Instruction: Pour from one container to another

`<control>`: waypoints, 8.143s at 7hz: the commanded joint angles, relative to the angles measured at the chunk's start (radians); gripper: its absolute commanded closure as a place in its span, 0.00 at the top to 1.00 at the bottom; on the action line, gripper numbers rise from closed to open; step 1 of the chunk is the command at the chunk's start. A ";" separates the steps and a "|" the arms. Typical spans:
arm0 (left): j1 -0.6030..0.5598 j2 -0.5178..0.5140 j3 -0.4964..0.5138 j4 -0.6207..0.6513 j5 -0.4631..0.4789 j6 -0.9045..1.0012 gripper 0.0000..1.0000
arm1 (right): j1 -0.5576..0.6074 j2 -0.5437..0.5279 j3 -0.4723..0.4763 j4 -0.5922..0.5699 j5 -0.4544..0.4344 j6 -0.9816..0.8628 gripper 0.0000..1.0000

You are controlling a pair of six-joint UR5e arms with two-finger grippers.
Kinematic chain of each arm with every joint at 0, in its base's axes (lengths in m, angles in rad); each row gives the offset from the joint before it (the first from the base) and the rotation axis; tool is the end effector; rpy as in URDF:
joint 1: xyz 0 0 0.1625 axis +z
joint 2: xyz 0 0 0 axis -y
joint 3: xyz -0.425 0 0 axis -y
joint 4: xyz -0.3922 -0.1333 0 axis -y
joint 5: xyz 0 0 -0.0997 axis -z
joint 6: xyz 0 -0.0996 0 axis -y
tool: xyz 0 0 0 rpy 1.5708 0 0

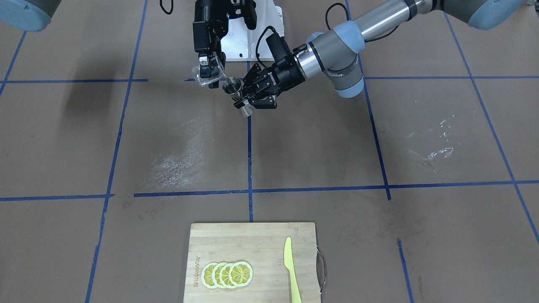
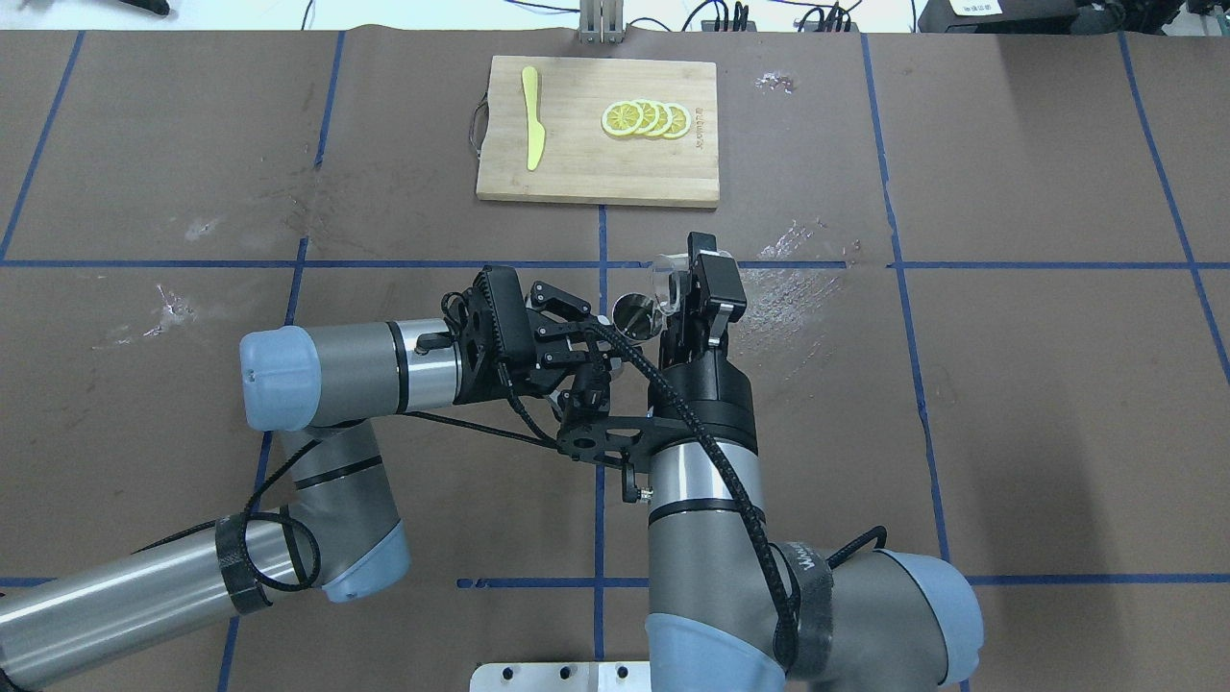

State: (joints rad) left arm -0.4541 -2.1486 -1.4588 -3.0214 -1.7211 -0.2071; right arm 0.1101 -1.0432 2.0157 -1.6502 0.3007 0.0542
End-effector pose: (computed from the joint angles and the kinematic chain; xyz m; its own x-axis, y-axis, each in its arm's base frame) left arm 0.5245 -0.3878 0.2152 0.2379 0.9606 -0.1438 0.3611 0.0500 0.9312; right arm -0.4921 -0.2842 0.1465 0.8047 -0.2086 -0.5558 0.5805 0.0803 0.8103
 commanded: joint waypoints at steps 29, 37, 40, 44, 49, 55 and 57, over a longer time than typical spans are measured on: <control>-0.119 0.352 -0.201 -0.160 0.000 -0.236 0.00 | 0.094 -0.331 0.055 0.748 0.265 0.495 0.00; -0.109 0.837 -0.215 -0.534 0.413 -0.356 0.00 | 0.092 -0.331 0.043 0.748 0.265 0.567 0.00; 0.071 0.840 -0.172 -0.536 0.682 -0.388 0.00 | 0.092 -0.331 0.043 0.748 0.265 0.567 0.00; 0.443 0.839 -0.133 -0.514 1.270 -0.463 0.00 | 0.092 -0.327 0.047 0.750 0.265 0.567 0.00; 0.474 0.826 -0.124 -0.430 1.367 -0.565 0.00 | 0.091 -0.322 0.047 0.750 0.265 0.567 0.00; 0.471 0.771 -0.064 -0.386 1.361 -0.620 0.00 | 0.091 -0.321 0.047 0.750 0.265 0.567 0.00; 0.456 0.765 -0.063 -0.370 1.361 -0.620 0.00 | 0.091 -0.321 0.047 0.750 0.265 0.567 0.00</control>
State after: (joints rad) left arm 0.0111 -1.3778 -1.5230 -3.4032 -0.3603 -0.8268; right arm 0.2009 -1.3637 2.0634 -0.9004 0.5660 0.6213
